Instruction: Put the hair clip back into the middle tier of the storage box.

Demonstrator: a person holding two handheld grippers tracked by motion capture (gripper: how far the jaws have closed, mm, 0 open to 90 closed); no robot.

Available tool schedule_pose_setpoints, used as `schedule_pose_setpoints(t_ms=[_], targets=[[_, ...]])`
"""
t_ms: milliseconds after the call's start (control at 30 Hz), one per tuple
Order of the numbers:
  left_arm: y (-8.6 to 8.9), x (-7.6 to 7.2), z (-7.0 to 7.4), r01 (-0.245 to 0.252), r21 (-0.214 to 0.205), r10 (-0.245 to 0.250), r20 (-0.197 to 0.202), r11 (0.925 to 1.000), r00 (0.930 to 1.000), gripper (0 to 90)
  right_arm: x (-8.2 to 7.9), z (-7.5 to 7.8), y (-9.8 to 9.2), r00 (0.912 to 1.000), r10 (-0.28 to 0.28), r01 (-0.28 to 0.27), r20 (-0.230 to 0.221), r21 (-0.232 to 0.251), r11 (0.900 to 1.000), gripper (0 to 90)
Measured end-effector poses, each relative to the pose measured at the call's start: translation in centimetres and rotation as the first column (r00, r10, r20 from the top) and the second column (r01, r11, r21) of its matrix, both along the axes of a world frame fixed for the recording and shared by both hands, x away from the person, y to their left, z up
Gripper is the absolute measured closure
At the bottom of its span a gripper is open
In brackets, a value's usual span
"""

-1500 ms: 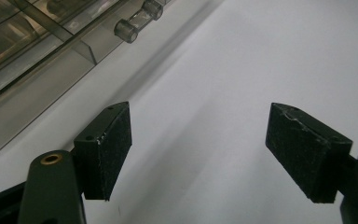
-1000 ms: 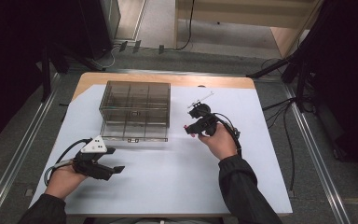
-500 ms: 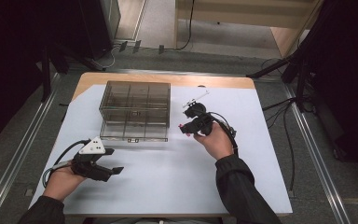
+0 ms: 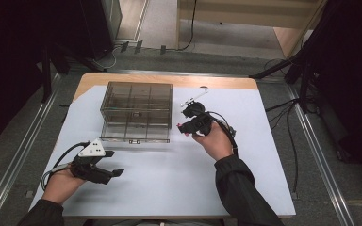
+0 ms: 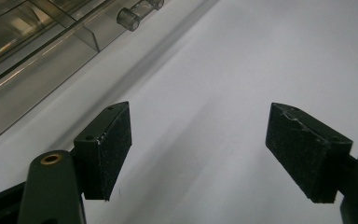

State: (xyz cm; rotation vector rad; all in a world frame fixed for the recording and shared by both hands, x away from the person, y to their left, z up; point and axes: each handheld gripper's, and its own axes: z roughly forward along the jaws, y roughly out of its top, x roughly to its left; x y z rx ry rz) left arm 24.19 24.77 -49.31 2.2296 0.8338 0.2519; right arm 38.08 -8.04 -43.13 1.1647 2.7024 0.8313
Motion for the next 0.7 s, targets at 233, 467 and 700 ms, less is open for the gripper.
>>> schedule_pose_setpoints(t_ms=[233, 467, 700], targets=[[0.2, -0.2, 0.1, -0.007, -0.005, 0.007, 0.002, 1.0, 1.0, 23.6, -0.1, 0.3, 0.7, 0.9998, 0.015, -0.015, 0.016, -0.002, 0.9999, 77.7], [0.1, -0.1, -0.1, -0.006, -0.003, 0.006, 0.001, 1.0, 1.0, 23.6, -0.2, 0.7, 1.1, 0.9997, 0.015, -0.015, 0.017, 0.004, 0.9999, 77.7], [0.2, -0.3, 0.0, -0.007, 0.0, 0.007, 0.001, 1.0, 1.0, 23.6, -0.3, 1.1, 1.5, 0.9994, 0.015, -0.016, 0.031, 0.018, 0.9997, 77.7]])
